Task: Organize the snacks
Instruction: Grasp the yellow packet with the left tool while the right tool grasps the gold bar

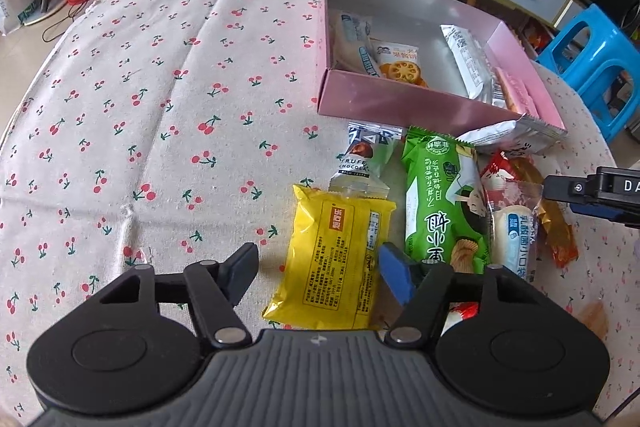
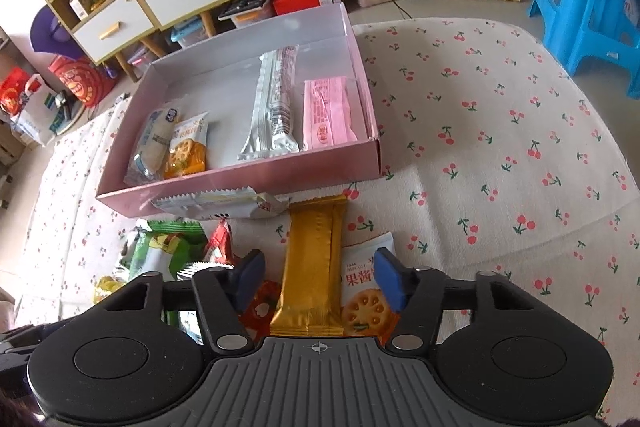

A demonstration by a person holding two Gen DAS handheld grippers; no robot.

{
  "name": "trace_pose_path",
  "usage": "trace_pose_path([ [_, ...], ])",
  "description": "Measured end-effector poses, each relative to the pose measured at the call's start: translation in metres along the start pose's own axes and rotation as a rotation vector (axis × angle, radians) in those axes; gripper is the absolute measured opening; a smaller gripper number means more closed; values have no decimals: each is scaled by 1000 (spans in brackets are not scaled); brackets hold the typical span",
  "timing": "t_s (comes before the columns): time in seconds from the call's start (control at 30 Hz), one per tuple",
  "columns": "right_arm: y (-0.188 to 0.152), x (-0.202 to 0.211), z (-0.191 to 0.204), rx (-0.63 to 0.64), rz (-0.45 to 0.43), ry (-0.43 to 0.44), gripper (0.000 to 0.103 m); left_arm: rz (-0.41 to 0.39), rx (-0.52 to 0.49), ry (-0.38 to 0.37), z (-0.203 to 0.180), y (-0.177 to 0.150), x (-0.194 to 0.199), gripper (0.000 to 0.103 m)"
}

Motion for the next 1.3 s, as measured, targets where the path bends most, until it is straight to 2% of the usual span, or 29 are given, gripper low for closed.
trace_pose_path([
  [0.2, 2, 3, 2, -3, -16, 25, 41, 4, -3, -13, -2, 1, 0, 57],
  [0.37, 0, -3, 7, 13, 3, 44, 39, 7, -16, -9, -4, 1, -2, 57],
  [0.6, -5, -10, 8, 36, 22, 13, 33, 9, -33, -8, -5, 0, -3, 57],
  [0.83, -7, -11, 12, 80, 20, -13, 28, 4, -67, 7, -6, -1, -4, 63],
  [1.13, -4, -4, 12, 62, 29, 6, 27, -3, -128, 8, -8, -1, 0, 58],
  [1.3, -3, 2, 7, 21, 30, 37, 27, 0, -174, 5, -10, -3, 2, 66],
])
Point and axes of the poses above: each gripper's, at about its wrist camera, not at the fingertips, and x roughly against the way its jaws point, z to its left, y to its top, the point moved 5 cm from there along -x, roughly the way its jaws point, and after that the axes turned 15 degrees about x, right-handed, at the moved point
